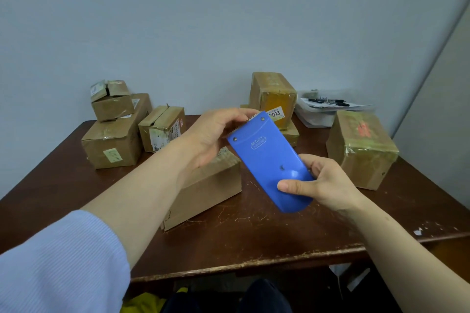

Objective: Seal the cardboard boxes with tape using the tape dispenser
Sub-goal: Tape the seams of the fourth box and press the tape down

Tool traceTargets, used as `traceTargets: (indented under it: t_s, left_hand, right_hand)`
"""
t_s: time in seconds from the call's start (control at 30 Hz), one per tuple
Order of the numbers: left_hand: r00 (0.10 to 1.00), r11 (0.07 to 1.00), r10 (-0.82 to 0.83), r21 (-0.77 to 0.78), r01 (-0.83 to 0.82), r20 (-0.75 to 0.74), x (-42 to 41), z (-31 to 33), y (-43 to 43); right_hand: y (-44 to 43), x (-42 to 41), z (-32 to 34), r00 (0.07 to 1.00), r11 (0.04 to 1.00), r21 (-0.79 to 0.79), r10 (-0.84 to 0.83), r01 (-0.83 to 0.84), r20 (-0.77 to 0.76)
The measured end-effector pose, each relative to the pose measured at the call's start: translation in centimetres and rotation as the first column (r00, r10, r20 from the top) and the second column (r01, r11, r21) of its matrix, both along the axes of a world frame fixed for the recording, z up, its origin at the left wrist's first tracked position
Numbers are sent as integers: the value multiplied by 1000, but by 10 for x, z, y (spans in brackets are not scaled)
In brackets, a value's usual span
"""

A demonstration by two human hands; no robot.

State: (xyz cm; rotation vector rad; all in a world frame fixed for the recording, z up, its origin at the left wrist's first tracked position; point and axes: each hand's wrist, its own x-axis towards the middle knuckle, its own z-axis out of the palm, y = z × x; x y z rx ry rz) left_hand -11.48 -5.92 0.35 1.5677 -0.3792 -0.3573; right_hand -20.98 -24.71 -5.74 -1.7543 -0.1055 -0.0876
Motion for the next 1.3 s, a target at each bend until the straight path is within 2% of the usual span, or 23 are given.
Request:
traceTargets:
  t_s: [0.13,0.27,0.37,0.5,0.67,0.73,0.9,1.03,1.13,1.3]
  left_hand:
    - [1000,1000,22,-19,-21,17,1,0,2]
    - [1000,999,17,-35,-18,-26,6,0,6]
    - [994,998,-37,-60,31,-99,6,4,10]
    - [986,992,-121,-41,117,-113,7,8,18]
    - [979,994,-106,-12,105,-172,7,11,20]
    - [980,998,-51,27,58,-192,8,12,21]
    - [981,998,11,66,2,-194,14,10,26]
    - [975,993,-9,115,36,-222,15,11,28]
    - [967,992,39,126,-7,-251,19,10,24]
    - [978,991,96,111,-76,-183,31,5,26]
  right_hand:
    - [1,-1,1,1000,1000,11,6,-6,1]
    - [2,-1,2,999,997,71,38,-36,-23]
    - [1,-1,2,993,971,219,109,-98,-37]
    - [1,-1,3,978,888,436,195,-147,-68]
    - [10,-3,9,982,822,568,142,-45,-127]
    - [13,-2,11,985,834,552,102,-9,-138]
    - [14,-1,19,988,924,383,60,-1,-143]
    - [15,-2,24,985,960,280,40,9,-170]
    - [17,0,29,978,977,204,-14,57,-206]
    - [21,-1,34,968,988,128,-57,90,-246]
